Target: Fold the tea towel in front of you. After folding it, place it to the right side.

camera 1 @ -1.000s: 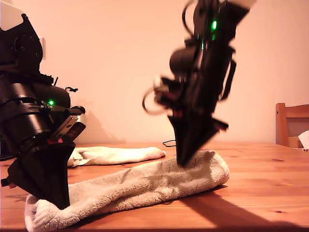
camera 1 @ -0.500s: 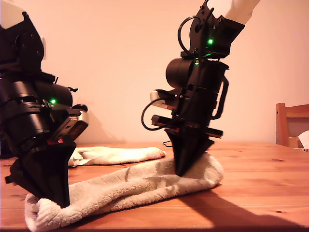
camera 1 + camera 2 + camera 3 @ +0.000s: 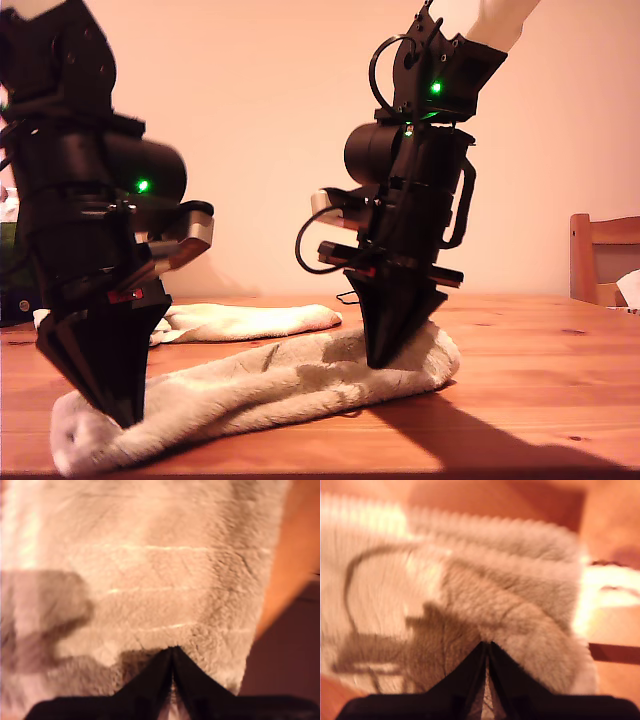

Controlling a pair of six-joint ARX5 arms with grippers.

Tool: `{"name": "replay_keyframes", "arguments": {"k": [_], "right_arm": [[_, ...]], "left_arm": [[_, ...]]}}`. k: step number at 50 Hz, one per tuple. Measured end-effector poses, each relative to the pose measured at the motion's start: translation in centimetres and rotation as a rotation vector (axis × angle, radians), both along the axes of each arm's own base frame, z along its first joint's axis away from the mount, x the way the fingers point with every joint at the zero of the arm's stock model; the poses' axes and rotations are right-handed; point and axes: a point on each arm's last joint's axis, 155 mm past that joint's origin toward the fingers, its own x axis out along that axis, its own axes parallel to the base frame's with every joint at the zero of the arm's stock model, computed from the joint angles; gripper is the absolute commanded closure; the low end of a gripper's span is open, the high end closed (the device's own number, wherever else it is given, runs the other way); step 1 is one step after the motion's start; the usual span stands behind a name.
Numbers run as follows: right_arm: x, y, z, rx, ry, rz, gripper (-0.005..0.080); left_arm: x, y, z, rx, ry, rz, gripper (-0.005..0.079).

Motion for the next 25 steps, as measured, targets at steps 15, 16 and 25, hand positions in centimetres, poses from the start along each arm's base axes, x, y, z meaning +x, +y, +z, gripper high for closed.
{"name": "replay_keyframes", "arguments": {"k": [15,16,25], "right_arm": [[0.2,-0.1,-0.3,-0.009,-0.009,0.019,0.0763],[0.1,-0.1,-0.3,-0.009,-0.009,0.019,0.0763],[0.1,-0.1,-0.3,-0.011,-0.006,0.019,0.0763]], "left_arm": [[0.8,0.3,0.2,0.019,-0.029,0.006,0.0757],[0.8,0.3,0.3,0.014,-0.028,0.007,0.0757],[2.1,0.5,0.8,0.006,-0.088,0.035,0.076]]}}
